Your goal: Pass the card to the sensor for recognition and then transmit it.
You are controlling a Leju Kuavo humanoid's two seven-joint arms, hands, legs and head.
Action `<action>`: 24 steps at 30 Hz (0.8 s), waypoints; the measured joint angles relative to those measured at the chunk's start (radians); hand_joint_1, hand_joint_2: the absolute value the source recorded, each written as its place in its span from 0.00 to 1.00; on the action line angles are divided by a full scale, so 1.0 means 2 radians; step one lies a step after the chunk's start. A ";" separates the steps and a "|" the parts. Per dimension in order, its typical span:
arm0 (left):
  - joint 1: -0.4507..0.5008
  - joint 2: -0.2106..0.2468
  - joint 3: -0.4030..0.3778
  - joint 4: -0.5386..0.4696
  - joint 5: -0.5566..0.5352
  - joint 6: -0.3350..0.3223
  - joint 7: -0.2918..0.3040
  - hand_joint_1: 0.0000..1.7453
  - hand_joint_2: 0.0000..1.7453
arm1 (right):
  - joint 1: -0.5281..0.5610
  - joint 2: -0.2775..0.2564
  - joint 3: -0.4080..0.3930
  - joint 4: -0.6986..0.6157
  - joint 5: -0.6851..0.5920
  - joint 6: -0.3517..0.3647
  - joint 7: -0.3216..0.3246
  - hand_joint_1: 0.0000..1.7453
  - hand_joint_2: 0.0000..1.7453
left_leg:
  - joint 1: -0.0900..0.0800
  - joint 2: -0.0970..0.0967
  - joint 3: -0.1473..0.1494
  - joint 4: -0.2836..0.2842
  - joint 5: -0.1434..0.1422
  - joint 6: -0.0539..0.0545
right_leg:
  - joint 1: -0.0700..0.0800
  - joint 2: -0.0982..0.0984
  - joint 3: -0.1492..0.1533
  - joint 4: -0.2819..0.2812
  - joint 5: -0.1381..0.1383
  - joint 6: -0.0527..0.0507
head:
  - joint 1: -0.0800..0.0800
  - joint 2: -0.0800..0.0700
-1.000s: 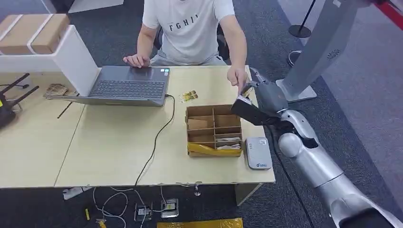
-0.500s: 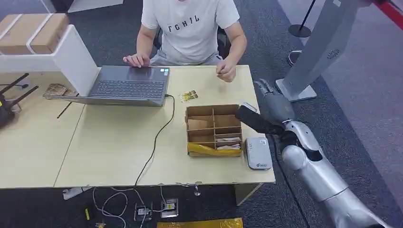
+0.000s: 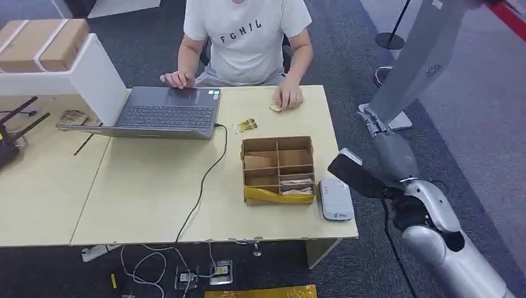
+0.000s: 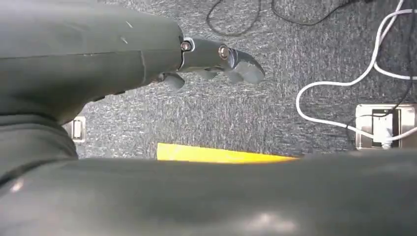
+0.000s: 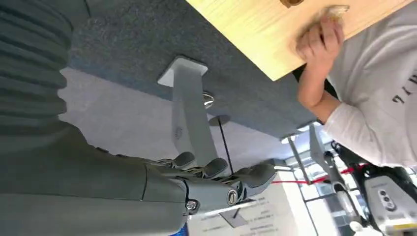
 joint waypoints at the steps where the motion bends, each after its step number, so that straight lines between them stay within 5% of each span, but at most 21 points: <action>1: 0.000 0.000 0.000 0.000 0.000 0.001 0.000 0.00 0.00 | 0.003 -0.004 0.000 -0.009 0.000 -0.001 0.000 0.00 1.00 | 0.000 0.000 0.000 0.000 0.000 0.000 | 0.000 0.000 0.000 0.000 0.000 0.000 | 0.000 0.000; 12: -0.001 -0.005 0.001 0.000 0.009 0.013 0.001 0.00 0.00 | 0.052 -0.005 0.019 -0.023 0.073 -0.074 -0.006 0.00 1.00 | 0.000 0.000 0.000 0.000 0.000 0.000 | 0.000 0.001 0.000 0.000 0.000 0.000 | 0.000 0.000; 24: -0.002 -0.006 0.001 0.000 0.010 0.017 0.001 0.00 0.00 | 0.054 0.031 0.054 0.048 0.115 -0.089 -0.013 0.00 1.00 | 0.000 0.000 -0.001 0.000 0.000 0.000 | 0.000 0.000 0.000 0.000 0.000 0.000 | 0.000 0.000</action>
